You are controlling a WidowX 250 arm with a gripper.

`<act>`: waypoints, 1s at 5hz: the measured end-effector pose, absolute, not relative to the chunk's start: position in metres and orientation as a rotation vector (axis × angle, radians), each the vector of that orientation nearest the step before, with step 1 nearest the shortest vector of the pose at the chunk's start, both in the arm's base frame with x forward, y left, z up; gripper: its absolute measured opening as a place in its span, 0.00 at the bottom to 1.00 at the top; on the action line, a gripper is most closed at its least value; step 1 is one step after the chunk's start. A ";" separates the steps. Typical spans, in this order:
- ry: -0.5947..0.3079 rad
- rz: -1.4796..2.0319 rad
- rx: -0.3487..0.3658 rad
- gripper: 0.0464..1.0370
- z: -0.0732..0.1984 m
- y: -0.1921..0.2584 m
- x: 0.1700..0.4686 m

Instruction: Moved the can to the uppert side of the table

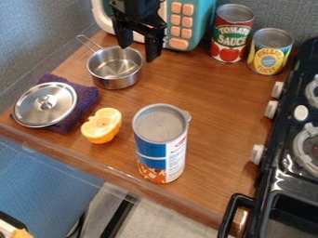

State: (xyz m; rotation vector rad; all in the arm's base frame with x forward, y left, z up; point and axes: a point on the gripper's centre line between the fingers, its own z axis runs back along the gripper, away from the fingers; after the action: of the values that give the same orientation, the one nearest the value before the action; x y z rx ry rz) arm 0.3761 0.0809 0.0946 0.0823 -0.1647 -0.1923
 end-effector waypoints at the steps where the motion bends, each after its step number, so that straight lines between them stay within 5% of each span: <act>1: -0.138 -0.190 0.068 0.96 0.083 0.080 0.376; 2: -0.137 -0.223 0.040 0.96 0.082 0.061 0.377; 3: -0.202 -0.275 0.063 0.96 0.116 0.035 0.363; 5: -0.259 -0.256 0.090 0.96 0.146 0.013 0.301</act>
State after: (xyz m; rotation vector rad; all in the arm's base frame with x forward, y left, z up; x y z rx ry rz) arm 0.3009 0.0135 0.1456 0.0898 -0.2593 -0.2562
